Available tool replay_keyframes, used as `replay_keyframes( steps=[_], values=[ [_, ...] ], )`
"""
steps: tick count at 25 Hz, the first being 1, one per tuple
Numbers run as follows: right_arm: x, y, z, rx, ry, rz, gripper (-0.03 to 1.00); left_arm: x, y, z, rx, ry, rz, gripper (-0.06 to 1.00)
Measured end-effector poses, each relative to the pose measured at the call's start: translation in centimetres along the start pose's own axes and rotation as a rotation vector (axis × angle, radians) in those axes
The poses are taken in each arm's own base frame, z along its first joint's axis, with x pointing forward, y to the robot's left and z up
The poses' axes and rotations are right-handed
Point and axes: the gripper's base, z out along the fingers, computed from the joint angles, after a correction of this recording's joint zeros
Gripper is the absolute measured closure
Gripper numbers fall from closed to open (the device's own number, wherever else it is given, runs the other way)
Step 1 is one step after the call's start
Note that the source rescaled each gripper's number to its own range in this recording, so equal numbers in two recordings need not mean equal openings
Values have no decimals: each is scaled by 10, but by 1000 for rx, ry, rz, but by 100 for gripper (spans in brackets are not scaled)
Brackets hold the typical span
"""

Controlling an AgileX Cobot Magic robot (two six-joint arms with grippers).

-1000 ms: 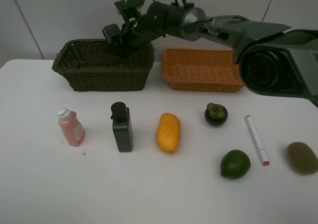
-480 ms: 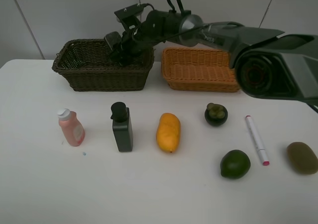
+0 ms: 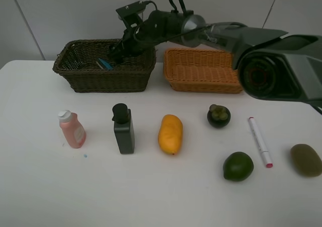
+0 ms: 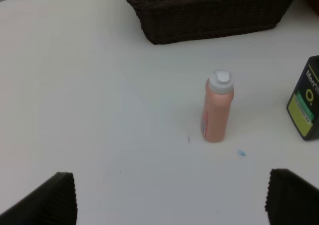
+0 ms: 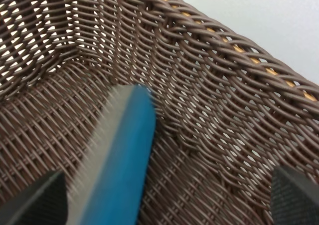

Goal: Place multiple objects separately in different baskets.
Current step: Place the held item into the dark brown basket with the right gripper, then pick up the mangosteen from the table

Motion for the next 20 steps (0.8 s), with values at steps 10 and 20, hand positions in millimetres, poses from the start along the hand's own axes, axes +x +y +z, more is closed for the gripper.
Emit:
replay_keyframes(
  steps=[10,20],
  values=[
    [-7,0,-9,-10,14,-3,-3,0,0,0,0,0,0,-5],
    [-53,-4,-75,-7,48,26,-3,0,0,0,0,0,0,-5]
  ],
)
